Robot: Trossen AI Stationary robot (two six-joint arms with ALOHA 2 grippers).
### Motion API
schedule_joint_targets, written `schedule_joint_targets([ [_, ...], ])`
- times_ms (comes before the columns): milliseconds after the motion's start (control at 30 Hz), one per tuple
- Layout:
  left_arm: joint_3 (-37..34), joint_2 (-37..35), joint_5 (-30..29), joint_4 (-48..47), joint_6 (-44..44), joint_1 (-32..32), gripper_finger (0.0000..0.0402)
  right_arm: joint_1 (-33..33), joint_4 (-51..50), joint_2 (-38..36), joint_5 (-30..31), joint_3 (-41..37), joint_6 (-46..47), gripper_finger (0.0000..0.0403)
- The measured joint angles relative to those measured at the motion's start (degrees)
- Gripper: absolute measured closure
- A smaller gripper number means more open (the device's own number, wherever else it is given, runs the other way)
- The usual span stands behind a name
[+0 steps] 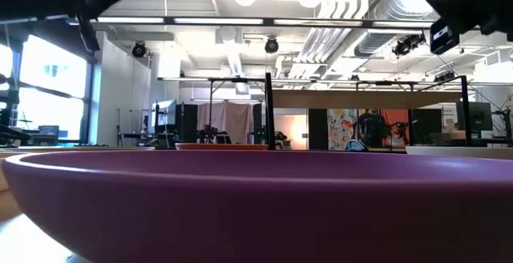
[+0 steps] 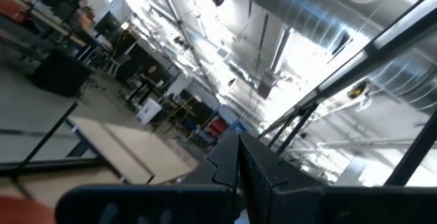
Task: Place and stack plates onto a shelf
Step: Put the white plate on the shelf
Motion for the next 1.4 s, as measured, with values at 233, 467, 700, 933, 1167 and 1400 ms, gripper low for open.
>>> schedule_joint_targets([
  [233,7.31,3.14,-0.04,-3.18,1.39,0.01,0.0398,-0.02,10.48,0.0,4.48,0.75,-0.78,0.0309],
  [467,14.61,9.53,-1.9,-5.67,4.44,0.02,0.0398,-0.02,18.49,0.0,5.48,3.83,-3.93,0.0309],
  [700,21.6,16.89,-1.9,-6.55,8.31,0.02,0.0398,-0.02,4.49,0.04,12.52,16.48,-6.7,0.0309],
  [933,26.43,22.29,-1.66,-6.58,13.85,0.02,0.0398,-0.02,-26.37,5.19,20.23,32.67,3.51,0.0294],
  [1167,26.78,24.1,-1.75,-8.96,15.1,0.02,0.0398,-0.02,-45.06,14.72,20.05,42.53,18.4,0.027],
  [1400,26.78,25.61,-1.84,-13.08,11.1,0.02,0.0398,-0.02,-53.81,23.82,14.59,45.52,34.01,0.0267],
])
